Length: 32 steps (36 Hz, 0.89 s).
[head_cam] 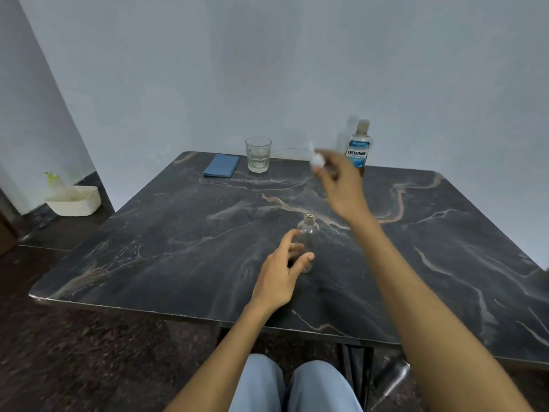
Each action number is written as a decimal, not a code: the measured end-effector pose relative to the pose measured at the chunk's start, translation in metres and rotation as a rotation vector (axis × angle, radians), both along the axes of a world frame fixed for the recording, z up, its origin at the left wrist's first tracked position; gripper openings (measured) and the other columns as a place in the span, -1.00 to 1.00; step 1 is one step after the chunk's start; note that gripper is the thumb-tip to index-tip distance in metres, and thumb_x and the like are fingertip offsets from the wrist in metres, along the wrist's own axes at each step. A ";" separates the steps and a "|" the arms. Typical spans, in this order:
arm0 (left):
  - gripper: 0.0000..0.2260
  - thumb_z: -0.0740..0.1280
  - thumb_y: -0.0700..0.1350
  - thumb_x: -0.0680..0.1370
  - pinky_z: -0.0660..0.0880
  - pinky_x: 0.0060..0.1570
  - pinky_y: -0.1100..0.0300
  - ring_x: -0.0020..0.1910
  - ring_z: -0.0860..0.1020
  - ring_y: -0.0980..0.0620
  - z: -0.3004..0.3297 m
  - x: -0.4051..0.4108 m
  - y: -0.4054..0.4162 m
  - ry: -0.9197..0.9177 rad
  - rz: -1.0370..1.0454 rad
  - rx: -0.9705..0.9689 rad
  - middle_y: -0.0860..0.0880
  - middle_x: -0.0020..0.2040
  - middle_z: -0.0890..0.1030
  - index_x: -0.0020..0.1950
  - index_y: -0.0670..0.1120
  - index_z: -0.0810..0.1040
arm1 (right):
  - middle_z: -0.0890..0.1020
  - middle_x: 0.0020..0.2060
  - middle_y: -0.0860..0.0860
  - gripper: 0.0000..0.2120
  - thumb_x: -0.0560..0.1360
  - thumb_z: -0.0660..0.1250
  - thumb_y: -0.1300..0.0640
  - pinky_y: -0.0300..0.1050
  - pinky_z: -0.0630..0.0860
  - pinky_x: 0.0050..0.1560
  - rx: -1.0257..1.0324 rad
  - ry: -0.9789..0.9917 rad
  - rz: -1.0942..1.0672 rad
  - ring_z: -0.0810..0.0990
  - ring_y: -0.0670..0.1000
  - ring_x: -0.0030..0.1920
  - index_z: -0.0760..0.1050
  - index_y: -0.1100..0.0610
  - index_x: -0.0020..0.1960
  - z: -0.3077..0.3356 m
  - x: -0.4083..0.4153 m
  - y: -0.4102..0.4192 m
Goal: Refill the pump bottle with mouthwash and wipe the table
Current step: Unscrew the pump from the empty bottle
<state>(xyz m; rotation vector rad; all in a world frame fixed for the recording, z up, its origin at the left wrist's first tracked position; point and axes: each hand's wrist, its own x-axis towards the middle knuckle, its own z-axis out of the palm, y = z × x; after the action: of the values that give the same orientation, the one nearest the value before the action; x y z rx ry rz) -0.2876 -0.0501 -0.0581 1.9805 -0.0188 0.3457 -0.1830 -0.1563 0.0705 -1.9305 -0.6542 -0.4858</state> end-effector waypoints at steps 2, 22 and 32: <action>-0.53 0.26 0.23 0.49 0.47 0.20 0.09 0.17 0.49 0.25 0.000 0.000 -0.001 0.002 0.002 -0.002 0.12 0.20 0.54 0.36 0.27 0.22 | 0.53 0.13 0.07 -0.69 0.52 0.32 0.20 -0.18 0.47 0.12 -0.174 0.127 0.043 0.48 -0.12 0.00 0.47 0.17 0.25 -0.030 0.008 0.003; -0.54 0.27 0.18 0.51 0.45 0.21 -0.01 0.23 0.47 0.17 0.000 0.001 0.000 0.014 0.011 -0.027 0.08 0.23 0.53 0.38 0.28 0.21 | 0.59 0.03 0.15 -0.70 0.41 0.38 0.34 -0.18 0.42 0.03 -0.375 0.216 0.233 0.52 0.00 0.00 0.59 0.23 0.13 -0.089 0.013 0.017; -0.61 0.25 0.18 0.51 0.45 0.20 -0.02 0.23 0.47 0.18 0.001 0.000 0.000 0.010 0.015 -0.017 0.10 0.24 0.52 0.31 0.33 0.23 | 0.53 0.13 0.11 -0.67 0.44 0.35 0.34 -0.18 0.42 0.17 -0.405 0.264 0.271 0.50 0.00 0.13 0.54 0.20 0.20 -0.089 0.012 0.017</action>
<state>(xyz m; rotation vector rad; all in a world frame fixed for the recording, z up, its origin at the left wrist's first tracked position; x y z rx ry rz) -0.2877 -0.0498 -0.0566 1.9660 0.0048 0.3447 -0.1709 -0.1391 -0.0189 -2.1865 -0.8715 0.0809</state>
